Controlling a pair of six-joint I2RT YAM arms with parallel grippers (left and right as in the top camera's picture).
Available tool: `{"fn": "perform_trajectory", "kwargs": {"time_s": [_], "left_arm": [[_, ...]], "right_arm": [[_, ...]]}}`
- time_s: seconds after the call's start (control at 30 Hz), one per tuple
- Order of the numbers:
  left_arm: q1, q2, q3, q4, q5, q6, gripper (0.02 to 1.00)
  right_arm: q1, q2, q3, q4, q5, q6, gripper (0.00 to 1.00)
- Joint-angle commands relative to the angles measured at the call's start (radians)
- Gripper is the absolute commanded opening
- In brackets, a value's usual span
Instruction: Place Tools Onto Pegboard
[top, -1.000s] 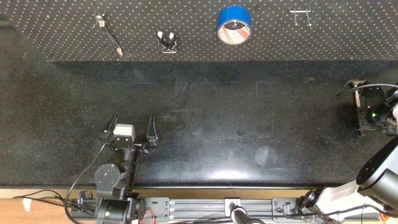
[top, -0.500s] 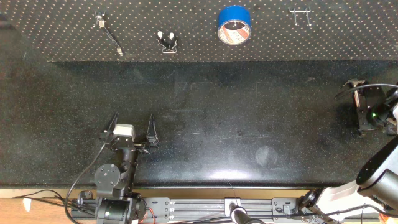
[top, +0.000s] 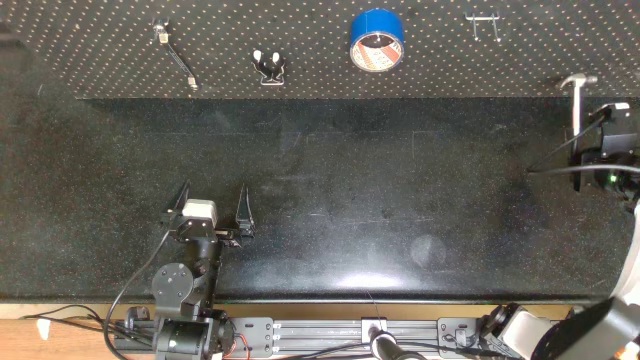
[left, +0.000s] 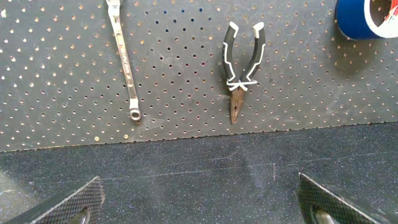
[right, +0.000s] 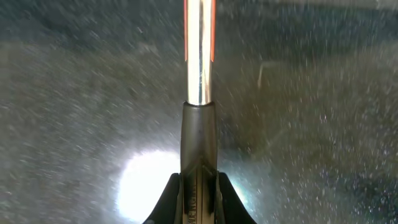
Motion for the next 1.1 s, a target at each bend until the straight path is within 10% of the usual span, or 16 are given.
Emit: {"fn": "perform_trajectory", "kwargs": {"time_s": [0.03, 0.43, 1.1], "left_arm": [[-0.003, -0.010, -0.001, -0.008, 0.004, 0.009, 0.993], [-0.003, -0.010, -0.001, -0.008, 0.004, 0.009, 0.996], [-0.003, -0.010, -0.001, -0.008, 0.004, 0.009, 0.996]], "right_arm": [[0.148, -0.124, -0.003, 0.074, -0.066, 0.168, 0.073], [0.459, -0.218, -0.003, 0.294, -0.065, 0.352, 0.073], [0.477, -0.037, -0.003, 0.334, -0.051, 0.339, 0.075]]}}
